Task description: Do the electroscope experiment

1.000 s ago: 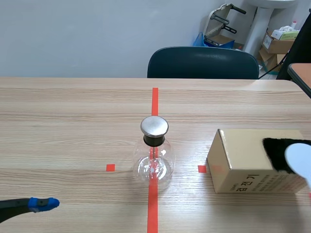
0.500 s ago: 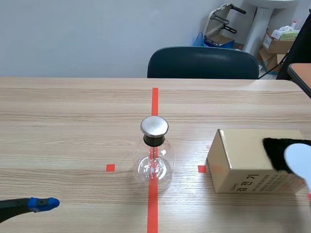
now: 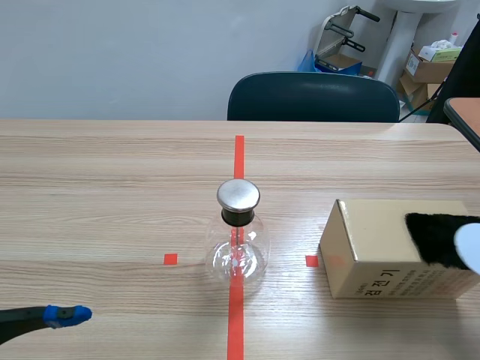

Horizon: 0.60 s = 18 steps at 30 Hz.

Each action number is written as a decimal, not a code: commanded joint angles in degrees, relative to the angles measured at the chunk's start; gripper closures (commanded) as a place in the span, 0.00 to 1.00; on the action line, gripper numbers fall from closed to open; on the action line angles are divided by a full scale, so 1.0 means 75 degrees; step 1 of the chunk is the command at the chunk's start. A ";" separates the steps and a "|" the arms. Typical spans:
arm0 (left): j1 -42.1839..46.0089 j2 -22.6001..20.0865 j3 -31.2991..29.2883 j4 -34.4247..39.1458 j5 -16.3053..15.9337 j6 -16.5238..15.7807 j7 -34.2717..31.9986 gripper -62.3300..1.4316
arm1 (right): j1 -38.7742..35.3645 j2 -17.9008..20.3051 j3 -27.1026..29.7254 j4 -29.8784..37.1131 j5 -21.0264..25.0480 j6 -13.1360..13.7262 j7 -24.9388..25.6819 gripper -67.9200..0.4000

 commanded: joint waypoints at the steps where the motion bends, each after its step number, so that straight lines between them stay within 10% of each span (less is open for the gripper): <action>1: 0.0000 0.0017 -0.0020 0.0184 -0.0044 -0.0012 -0.0093 0.45 | 0.0000 0.0064 0.0015 0.0041 0.0029 -0.0405 0.0522 0.97; 4: 0.0000 0.0017 -0.0020 0.0184 -0.0044 -0.0012 -0.0073 0.45 | 0.0000 0.0061 0.0015 0.0041 0.0047 -0.0405 0.0740 0.97; 11: 0.0000 0.0017 -0.0020 0.0184 -0.0044 -0.0012 -0.0073 0.45 | 0.0000 0.0064 0.0023 0.0041 0.0093 -0.0405 -0.1279 0.97; 18: 0.0000 0.0017 -0.0020 0.0184 -0.0044 -0.0012 -0.0073 0.45 | 0.0000 0.0058 -0.0023 0.0041 0.0087 -0.0405 0.0787 0.97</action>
